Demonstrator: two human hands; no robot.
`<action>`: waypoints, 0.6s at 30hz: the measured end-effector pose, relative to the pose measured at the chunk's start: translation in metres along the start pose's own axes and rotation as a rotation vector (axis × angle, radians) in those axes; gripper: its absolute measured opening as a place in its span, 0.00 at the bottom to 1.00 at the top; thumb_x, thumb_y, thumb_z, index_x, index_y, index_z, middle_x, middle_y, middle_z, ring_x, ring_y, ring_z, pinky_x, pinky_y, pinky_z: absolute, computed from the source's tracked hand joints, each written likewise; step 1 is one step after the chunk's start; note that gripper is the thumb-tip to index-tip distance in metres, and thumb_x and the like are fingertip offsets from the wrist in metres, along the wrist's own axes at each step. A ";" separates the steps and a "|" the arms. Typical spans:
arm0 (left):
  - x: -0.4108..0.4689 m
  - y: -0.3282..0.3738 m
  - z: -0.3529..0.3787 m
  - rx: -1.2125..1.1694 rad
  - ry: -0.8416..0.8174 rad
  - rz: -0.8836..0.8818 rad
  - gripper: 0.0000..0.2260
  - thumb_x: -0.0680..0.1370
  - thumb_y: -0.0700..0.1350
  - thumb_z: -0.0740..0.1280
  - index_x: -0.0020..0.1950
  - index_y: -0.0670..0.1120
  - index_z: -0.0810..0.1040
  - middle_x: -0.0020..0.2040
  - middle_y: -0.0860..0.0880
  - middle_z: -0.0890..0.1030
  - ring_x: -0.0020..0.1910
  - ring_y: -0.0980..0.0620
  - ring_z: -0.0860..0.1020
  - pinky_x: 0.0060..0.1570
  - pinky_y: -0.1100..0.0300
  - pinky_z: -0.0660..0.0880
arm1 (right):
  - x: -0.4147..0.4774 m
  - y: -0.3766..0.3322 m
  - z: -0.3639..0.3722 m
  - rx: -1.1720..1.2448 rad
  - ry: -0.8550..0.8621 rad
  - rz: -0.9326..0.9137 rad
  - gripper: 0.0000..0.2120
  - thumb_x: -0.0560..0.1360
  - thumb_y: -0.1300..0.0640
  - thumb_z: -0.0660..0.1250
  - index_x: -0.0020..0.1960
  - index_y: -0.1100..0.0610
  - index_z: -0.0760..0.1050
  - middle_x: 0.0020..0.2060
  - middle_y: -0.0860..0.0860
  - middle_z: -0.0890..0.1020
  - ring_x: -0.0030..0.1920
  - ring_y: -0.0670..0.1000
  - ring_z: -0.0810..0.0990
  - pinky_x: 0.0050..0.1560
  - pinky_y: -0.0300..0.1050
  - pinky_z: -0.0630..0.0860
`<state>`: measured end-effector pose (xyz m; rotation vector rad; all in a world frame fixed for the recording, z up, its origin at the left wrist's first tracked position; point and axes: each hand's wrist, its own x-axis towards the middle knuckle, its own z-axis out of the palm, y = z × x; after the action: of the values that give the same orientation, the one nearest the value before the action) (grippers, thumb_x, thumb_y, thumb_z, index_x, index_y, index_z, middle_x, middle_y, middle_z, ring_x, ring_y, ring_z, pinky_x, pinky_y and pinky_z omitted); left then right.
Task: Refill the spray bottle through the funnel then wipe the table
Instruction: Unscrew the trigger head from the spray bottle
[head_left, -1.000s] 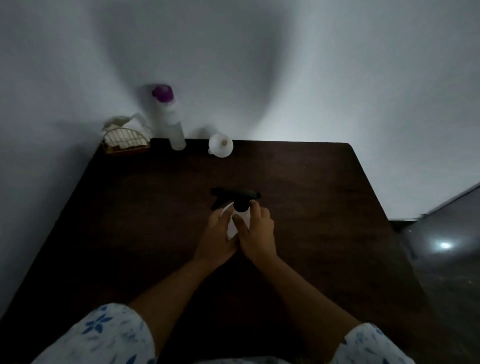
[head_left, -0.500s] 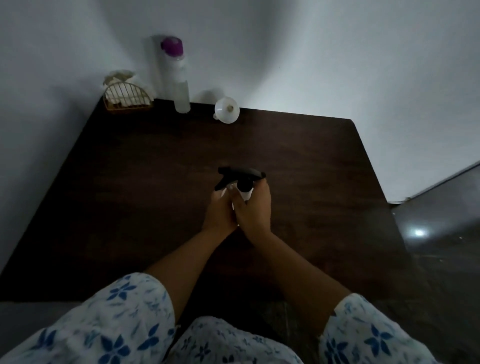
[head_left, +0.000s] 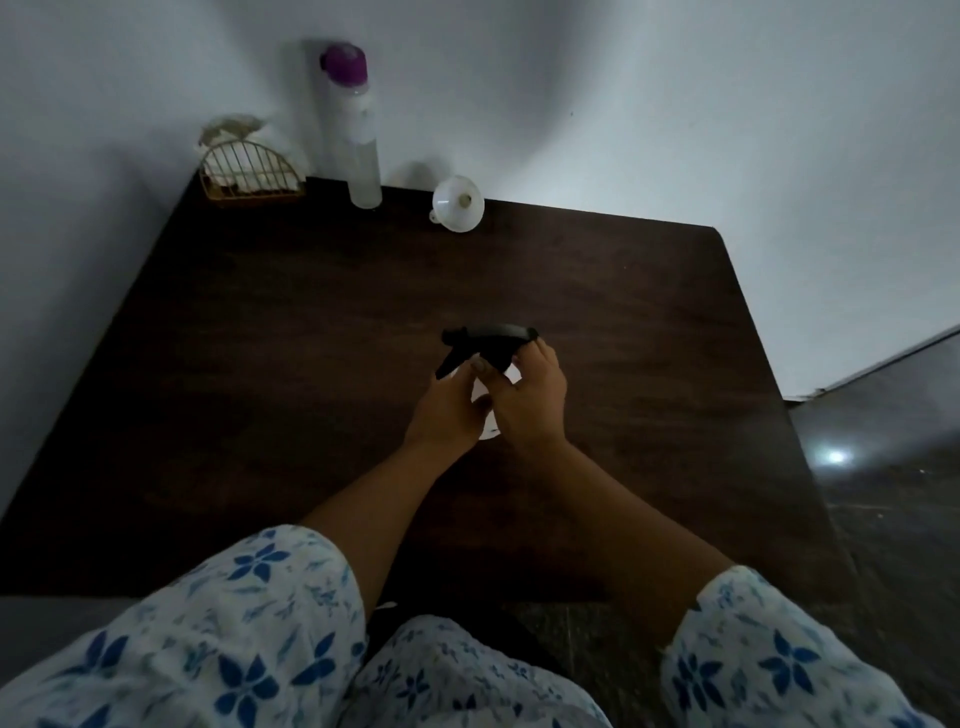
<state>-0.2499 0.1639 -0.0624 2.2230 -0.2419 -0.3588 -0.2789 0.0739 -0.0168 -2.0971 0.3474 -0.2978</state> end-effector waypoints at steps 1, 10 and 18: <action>0.000 -0.001 -0.001 -0.002 -0.010 -0.023 0.16 0.78 0.48 0.61 0.66 0.52 0.67 0.66 0.46 0.70 0.62 0.47 0.73 0.58 0.51 0.73 | 0.001 0.001 -0.001 0.005 -0.028 -0.006 0.11 0.72 0.61 0.69 0.55 0.56 0.76 0.55 0.50 0.79 0.58 0.46 0.74 0.60 0.44 0.73; 0.001 -0.004 -0.009 -0.027 -0.081 0.001 0.11 0.75 0.50 0.64 0.56 0.52 0.72 0.58 0.45 0.74 0.53 0.50 0.77 0.55 0.49 0.75 | 0.004 0.000 -0.013 0.115 -0.220 0.072 0.24 0.73 0.66 0.66 0.66 0.54 0.67 0.61 0.52 0.76 0.61 0.50 0.75 0.62 0.49 0.73; 0.003 -0.008 -0.010 0.031 -0.100 0.040 0.14 0.76 0.47 0.62 0.60 0.57 0.66 0.59 0.42 0.75 0.50 0.48 0.78 0.51 0.48 0.77 | 0.000 -0.003 0.000 0.063 0.012 0.063 0.14 0.71 0.64 0.70 0.48 0.51 0.69 0.51 0.50 0.78 0.51 0.47 0.78 0.52 0.46 0.79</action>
<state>-0.2433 0.1752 -0.0634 2.2300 -0.3470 -0.4473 -0.2780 0.0758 -0.0143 -2.0190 0.4057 -0.2804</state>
